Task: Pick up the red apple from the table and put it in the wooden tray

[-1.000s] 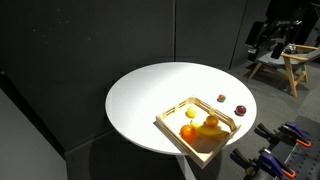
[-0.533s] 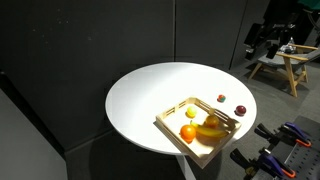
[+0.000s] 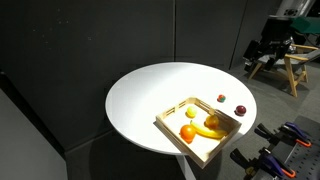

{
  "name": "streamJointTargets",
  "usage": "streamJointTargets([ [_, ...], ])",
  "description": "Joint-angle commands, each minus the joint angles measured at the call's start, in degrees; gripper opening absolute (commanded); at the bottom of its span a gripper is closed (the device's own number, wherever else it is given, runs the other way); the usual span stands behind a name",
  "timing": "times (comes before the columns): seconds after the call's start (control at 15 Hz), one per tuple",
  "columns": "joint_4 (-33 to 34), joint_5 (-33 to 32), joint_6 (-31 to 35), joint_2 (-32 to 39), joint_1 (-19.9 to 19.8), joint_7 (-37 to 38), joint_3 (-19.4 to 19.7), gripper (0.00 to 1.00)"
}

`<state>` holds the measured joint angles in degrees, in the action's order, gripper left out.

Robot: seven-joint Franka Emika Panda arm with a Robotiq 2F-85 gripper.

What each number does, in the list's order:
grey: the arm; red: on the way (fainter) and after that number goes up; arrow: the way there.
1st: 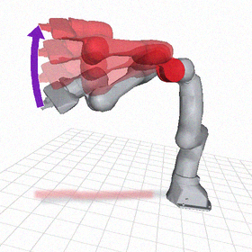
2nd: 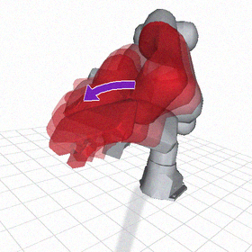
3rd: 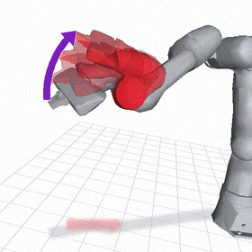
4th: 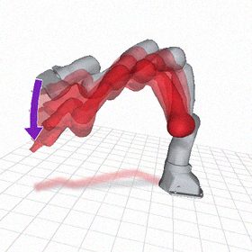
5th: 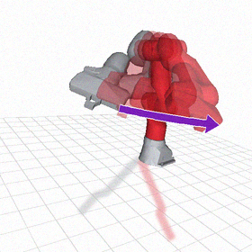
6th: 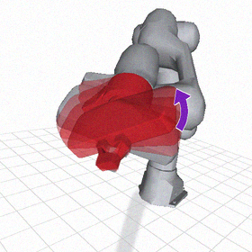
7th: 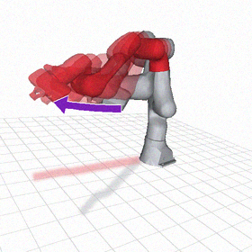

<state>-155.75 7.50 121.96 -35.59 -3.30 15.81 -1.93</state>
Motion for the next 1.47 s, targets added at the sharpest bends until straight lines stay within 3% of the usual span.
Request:
streamJointTargets([
  [0.0, -1.2, -1.2, 3.0, 2.4, -1.5, -1.7, 1.2, 1.0],
  [0.67, -0.7, -12.9, 7.7, 8.9, -8.2, -0.7, 2.3, 1.0],
  [1.4, -1.3, -13.5, 8.7, 9.5, -8.1, -0.3, 2.9, 1.0],
])
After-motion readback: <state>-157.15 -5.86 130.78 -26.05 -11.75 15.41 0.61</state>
